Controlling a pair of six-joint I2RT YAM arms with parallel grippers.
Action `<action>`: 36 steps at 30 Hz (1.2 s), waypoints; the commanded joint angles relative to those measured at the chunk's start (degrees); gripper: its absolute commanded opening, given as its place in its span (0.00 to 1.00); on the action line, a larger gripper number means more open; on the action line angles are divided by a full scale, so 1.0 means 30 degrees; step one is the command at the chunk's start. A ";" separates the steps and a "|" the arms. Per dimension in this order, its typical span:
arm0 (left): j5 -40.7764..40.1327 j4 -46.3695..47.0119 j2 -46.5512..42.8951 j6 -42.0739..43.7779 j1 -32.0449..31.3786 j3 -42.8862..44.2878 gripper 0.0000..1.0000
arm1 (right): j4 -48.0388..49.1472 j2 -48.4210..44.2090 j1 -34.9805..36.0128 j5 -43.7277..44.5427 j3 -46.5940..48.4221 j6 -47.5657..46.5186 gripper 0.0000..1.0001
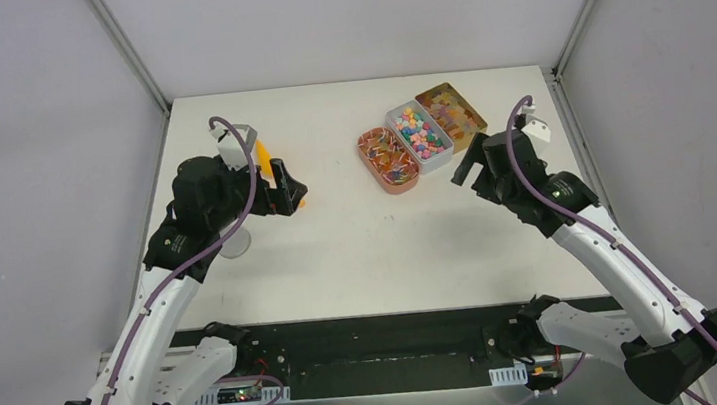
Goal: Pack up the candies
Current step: Move the packing bottle to the center of the board.
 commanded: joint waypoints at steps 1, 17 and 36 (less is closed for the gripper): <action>-0.0434 0.0213 -0.0433 -0.0232 -0.0214 0.0124 0.99 | 0.0307 0.0014 -0.0047 0.0682 0.0704 0.0545 1.00; -0.1987 -0.0302 -0.0976 -0.0130 -0.0196 0.0170 0.95 | 0.4873 0.3835 -0.0331 0.6684 -0.0374 -0.4502 1.00; -0.2309 -0.0579 -0.1066 0.0030 -0.0194 0.0243 0.93 | 0.5961 1.1923 -0.8308 -0.2287 0.3346 -0.9477 0.50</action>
